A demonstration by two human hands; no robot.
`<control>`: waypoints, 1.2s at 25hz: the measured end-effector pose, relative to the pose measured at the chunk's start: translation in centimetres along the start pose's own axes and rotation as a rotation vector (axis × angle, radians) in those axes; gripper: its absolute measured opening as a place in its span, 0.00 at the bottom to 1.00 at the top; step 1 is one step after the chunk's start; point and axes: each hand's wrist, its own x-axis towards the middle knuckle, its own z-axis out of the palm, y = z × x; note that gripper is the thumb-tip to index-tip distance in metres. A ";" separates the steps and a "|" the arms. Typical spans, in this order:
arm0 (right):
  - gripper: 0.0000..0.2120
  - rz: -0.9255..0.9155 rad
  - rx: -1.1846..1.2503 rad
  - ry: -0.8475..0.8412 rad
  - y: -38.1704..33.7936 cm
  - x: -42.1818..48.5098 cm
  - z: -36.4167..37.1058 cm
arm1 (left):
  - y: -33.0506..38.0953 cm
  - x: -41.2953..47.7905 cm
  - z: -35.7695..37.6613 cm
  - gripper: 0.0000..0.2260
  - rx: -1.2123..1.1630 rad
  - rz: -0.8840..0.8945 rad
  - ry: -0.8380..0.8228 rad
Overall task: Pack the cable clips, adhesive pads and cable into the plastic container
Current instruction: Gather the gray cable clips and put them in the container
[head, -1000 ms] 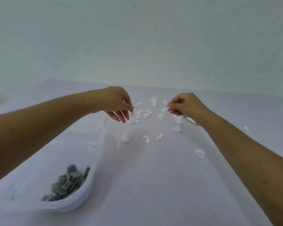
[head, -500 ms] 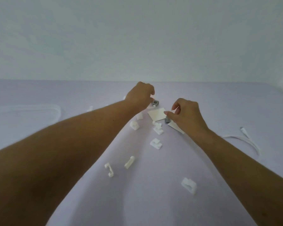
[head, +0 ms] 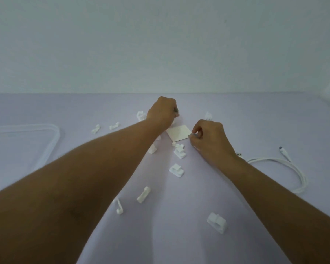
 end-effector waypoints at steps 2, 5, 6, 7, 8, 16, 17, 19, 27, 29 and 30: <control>0.03 0.178 0.282 -0.013 -0.6 -0.1 -1.2 | -0.1 -1.0 -2.6 0.09 -0.309 -0.094 -0.007; 0.02 0.389 0.764 -0.083 -2.4 -0.8 -2.8 | -1.0 -4.5 -8.1 0.11 -0.694 -0.236 -0.051; 0.03 0.428 0.902 -0.108 -3.3 -1.2 -3.2 | -1.7 -6.1 -10.0 0.12 -0.710 -0.251 -0.072; 0.04 0.446 1.001 -0.138 -4.4 -1.6 -3.6 | -2.4 -8.0 -12.0 0.13 -0.710 -0.260 -0.093; 0.04 0.443 1.057 -0.170 -5.6 -2.2 -3.9 | -3.3 -10.2 -14.0 0.13 -0.703 -0.269 -0.102; 0.05 0.071 0.940 -0.522 -20.3 -8.3 -2.6 | -8.4 -28.2 -25.7 0.21 -0.646 -0.352 -0.007; 0.07 -0.003 0.887 -0.568 -22.1 -9.4 -2.1 | -8.8 -30.5 -26.2 0.25 -0.610 -0.363 -0.007; 0.07 -0.166 0.769 -0.667 -25.3 -11.6 -1.1 | -10.0 -34.8 -26.9 0.27 -0.545 -0.389 -0.006; 0.08 -0.734 -0.060 -0.964 -31.4 -17.8 2.4 | -12.4 -42.7 -24.6 0.08 -0.320 -0.448 -0.338; 0.09 -0.730 -0.120 -1.016 -31.6 -18.3 2.6 | -12.1 -43.4 -24.1 0.09 -0.312 -0.419 -0.385; 0.10 -0.720 -0.133 -1.026 -31.5 -18.4 2.5 | -12.0 -43.7 -24.0 0.09 -0.309 -0.410 -0.400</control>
